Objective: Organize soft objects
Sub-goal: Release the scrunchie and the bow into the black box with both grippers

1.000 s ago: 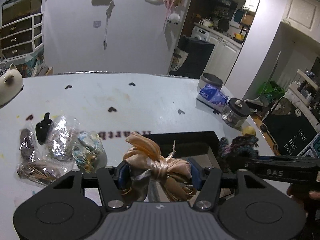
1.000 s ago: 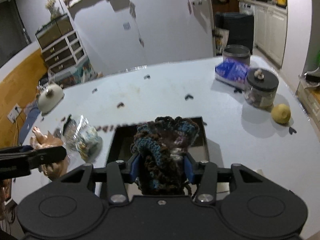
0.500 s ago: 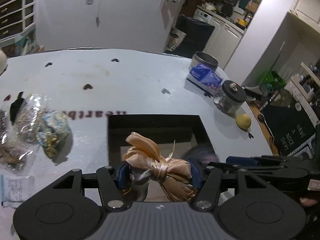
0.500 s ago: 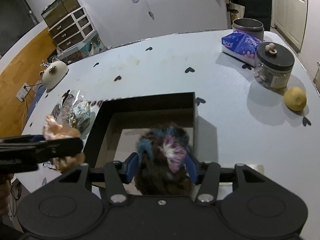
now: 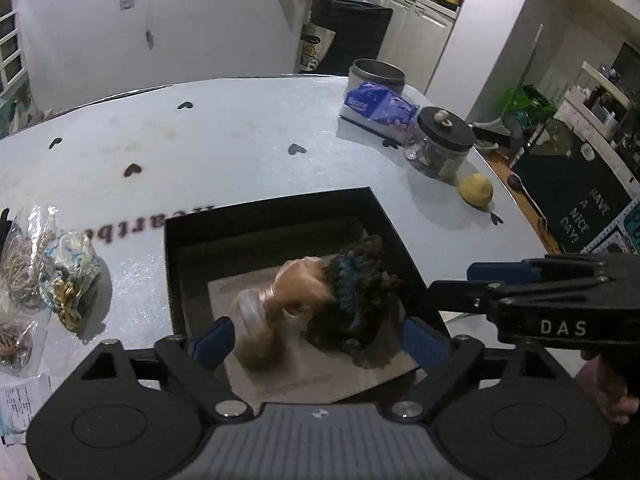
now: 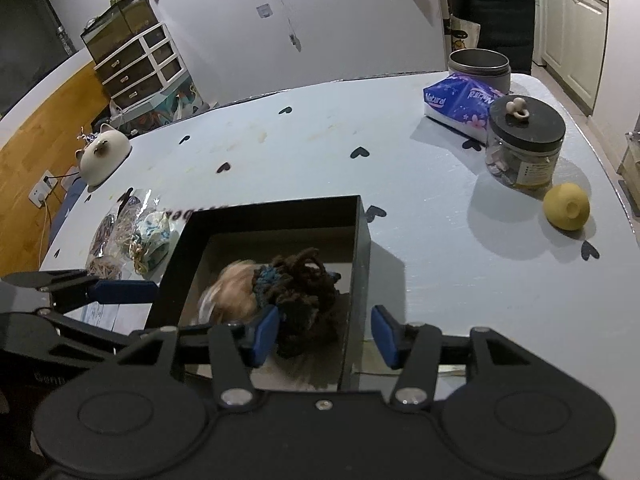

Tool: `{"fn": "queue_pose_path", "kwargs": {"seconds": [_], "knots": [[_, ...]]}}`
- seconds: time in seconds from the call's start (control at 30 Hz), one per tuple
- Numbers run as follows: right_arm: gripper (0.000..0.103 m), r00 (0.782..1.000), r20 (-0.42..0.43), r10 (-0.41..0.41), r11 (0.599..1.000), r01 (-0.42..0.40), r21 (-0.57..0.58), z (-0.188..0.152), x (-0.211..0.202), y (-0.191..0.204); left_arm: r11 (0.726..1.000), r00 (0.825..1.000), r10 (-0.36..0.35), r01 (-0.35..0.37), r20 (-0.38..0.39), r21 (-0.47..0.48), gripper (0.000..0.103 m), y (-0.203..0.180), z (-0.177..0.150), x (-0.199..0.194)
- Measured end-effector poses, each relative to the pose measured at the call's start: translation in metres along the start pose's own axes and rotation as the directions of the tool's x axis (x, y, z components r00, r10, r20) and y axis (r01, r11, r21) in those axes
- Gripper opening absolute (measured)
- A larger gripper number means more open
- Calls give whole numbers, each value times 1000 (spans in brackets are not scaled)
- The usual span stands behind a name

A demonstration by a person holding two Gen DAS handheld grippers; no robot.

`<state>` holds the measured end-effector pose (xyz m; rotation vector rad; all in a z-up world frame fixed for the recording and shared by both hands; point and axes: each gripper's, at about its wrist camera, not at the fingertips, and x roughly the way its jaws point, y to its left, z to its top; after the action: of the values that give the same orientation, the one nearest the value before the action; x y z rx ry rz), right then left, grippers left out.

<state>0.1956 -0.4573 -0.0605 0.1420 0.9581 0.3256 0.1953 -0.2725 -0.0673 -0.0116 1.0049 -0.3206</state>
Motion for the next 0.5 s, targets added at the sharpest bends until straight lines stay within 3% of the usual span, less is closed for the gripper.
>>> {"fn": "queue_pose_path", "kwargs": {"seconds": [0.5], "knots": [[53,999,48,17,999,-16,-31,-5,-18,12,995,995,51,-43,86,-94,99,15,-18,-31]]}}
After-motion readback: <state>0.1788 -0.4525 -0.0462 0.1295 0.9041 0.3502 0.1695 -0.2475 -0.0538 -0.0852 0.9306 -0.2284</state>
